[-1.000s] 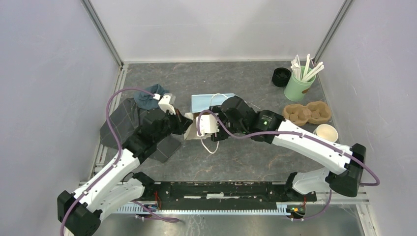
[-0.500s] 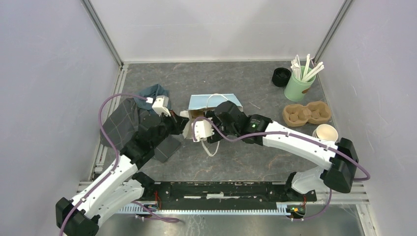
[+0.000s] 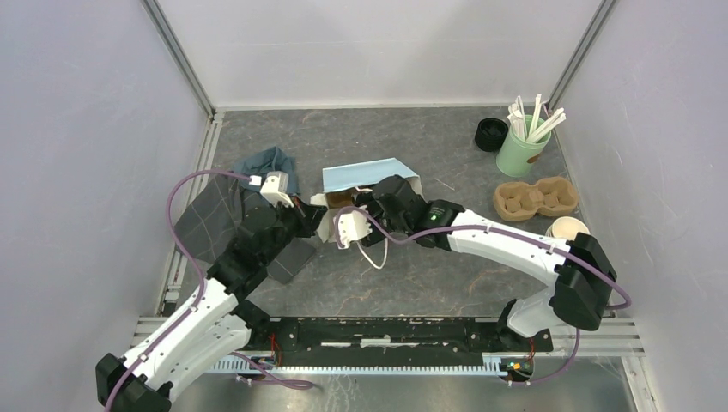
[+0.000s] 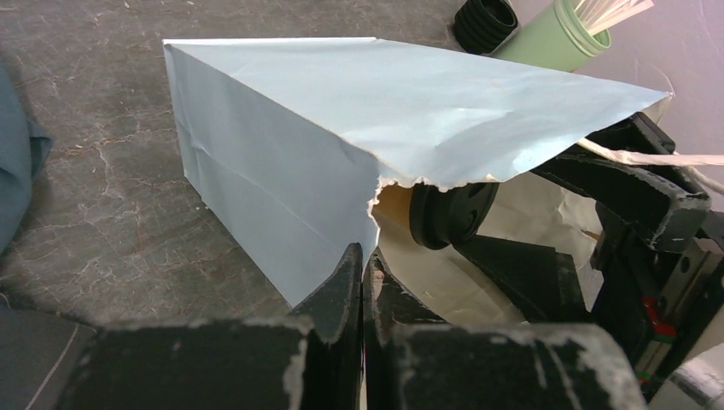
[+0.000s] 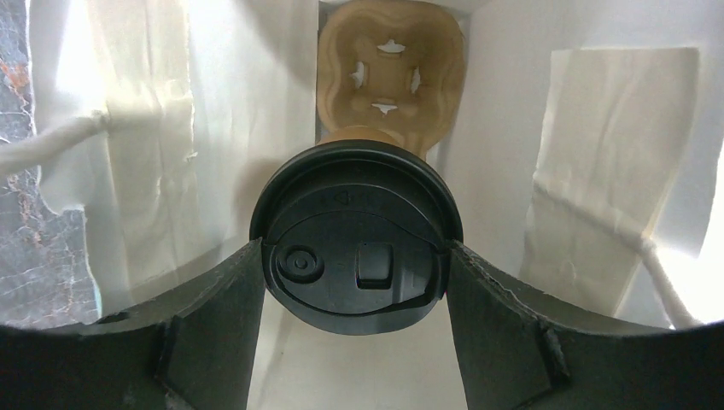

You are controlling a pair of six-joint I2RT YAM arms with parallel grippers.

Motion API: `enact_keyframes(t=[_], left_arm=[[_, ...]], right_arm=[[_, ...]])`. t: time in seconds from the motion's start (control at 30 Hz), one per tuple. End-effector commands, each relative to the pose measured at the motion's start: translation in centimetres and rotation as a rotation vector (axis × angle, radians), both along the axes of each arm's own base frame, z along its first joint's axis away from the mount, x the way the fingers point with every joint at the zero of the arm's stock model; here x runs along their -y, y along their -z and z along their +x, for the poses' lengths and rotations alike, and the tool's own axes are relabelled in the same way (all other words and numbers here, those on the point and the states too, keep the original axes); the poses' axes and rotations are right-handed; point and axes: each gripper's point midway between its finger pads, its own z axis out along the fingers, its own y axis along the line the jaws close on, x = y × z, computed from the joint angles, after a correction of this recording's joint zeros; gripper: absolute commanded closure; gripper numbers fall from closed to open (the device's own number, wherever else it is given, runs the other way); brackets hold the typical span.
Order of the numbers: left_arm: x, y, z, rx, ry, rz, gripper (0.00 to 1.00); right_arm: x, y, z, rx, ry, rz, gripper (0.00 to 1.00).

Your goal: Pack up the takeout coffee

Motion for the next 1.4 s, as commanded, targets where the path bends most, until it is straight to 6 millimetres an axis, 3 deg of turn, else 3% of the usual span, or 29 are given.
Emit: enact_keyframes(t=[0.0, 0.57, 1.37], left_arm=[[-0.3, -2.4, 0.1, 0.013, -0.042, -0.068, 0.98], [0.6, -2.5, -0.3, 0.014, 0.030, -0.026, 0.98], [0.5, -3.0, -0.9, 0.007, 0.049, -0.017, 0.98]], right_arm=[[-0.8, -1.4, 0.2, 0.083, -0.100, 0.046, 1.00], [1.8, -0.5, 4.9, 0.141, -0.019, -0.012, 1.00], [2.5, 1.9, 6.9, 0.109, 0.004, -0.024, 1.00]])
